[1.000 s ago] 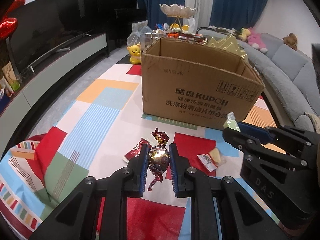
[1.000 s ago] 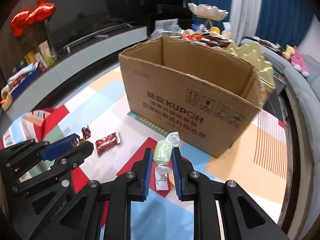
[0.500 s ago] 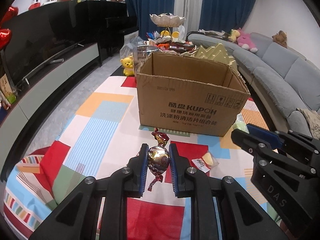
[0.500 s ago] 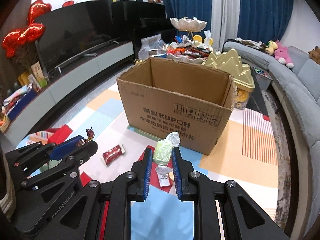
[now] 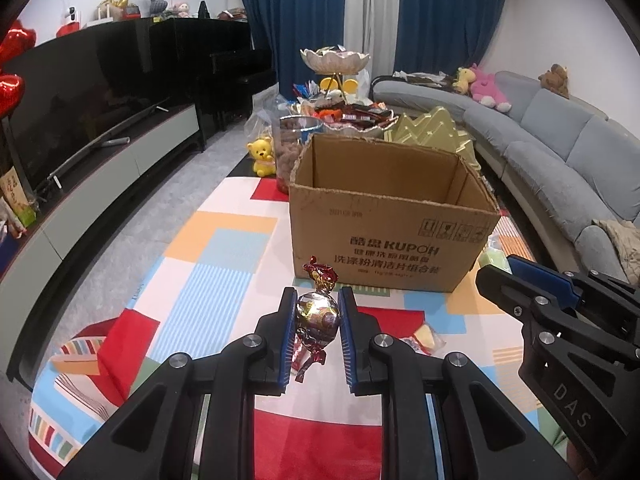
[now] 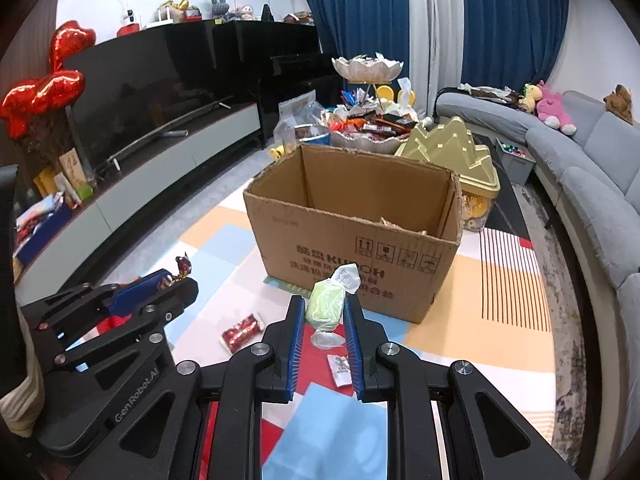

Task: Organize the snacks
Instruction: 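Carry the candy over the box with the left tool while the right tool carries the green packet, then open the left tool dropping the candy into the box while the right tool drops the green packet, then withdraw both open tools from the box toward the remaining snacks on the rug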

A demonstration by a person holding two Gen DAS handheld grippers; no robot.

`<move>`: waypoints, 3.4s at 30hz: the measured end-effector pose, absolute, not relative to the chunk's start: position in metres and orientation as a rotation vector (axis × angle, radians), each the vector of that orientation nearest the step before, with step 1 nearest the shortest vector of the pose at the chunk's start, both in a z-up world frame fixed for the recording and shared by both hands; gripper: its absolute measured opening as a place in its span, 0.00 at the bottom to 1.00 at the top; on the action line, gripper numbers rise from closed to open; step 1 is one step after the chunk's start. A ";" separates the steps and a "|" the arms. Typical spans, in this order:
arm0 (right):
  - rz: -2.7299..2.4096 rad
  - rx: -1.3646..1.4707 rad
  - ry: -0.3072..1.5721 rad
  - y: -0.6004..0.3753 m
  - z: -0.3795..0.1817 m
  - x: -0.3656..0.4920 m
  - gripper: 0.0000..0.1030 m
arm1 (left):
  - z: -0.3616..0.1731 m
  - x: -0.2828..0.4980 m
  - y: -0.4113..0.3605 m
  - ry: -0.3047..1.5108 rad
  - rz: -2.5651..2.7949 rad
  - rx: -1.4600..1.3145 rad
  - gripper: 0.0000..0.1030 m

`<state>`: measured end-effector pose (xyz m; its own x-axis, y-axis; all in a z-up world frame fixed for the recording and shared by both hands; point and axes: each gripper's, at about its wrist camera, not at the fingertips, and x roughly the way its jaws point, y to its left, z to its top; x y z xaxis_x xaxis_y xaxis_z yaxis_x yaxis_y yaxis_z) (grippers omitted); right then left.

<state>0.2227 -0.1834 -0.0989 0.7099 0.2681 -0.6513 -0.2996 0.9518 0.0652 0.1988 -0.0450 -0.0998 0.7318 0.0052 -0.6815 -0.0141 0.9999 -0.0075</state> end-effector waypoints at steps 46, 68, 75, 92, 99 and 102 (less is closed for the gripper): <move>0.069 0.017 0.498 -0.189 -0.038 0.258 0.21 | -0.036 0.284 -0.050 0.580 -0.091 0.004 0.21; 0.015 -0.010 0.528 -0.193 -0.051 0.316 0.21 | -0.055 0.352 -0.060 0.634 -0.129 0.010 0.21; 0.001 -0.012 0.564 -0.197 -0.066 0.333 0.21 | -0.068 0.369 -0.063 0.664 -0.138 0.009 0.21; -0.004 -0.040 0.601 -0.196 -0.080 0.350 0.21 | -0.081 0.382 -0.066 0.693 -0.139 0.044 0.27; -0.005 -0.031 0.612 -0.199 -0.078 0.349 0.36 | -0.080 0.380 -0.064 0.698 -0.128 0.046 0.33; -0.001 -0.021 0.613 -0.200 -0.077 0.347 0.38 | -0.079 0.377 -0.063 0.698 -0.123 0.046 0.37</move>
